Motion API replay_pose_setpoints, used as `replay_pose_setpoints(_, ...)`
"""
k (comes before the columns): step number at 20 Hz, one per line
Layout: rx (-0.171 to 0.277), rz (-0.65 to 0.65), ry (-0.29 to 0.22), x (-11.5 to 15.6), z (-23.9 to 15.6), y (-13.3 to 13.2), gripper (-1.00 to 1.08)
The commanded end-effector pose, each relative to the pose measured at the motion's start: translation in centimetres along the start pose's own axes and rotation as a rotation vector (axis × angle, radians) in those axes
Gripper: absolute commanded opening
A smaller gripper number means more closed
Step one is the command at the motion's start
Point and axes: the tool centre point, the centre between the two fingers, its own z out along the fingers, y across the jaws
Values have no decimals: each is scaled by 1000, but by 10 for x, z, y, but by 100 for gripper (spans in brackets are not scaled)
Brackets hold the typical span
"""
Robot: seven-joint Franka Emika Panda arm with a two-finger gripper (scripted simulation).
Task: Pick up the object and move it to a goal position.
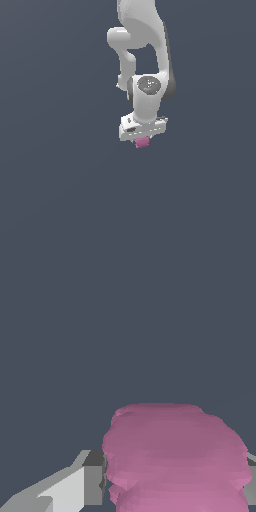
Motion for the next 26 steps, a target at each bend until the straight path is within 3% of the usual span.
replay_pose_setpoints(1,-1,-1,1,-5,-21,-9,-100)
replay_pose_setpoints(18,-1,-1,1,-45,-201,-82,-100)
replay_pose_setpoints(26,0,-1,0,-57,-263,-107,-100)
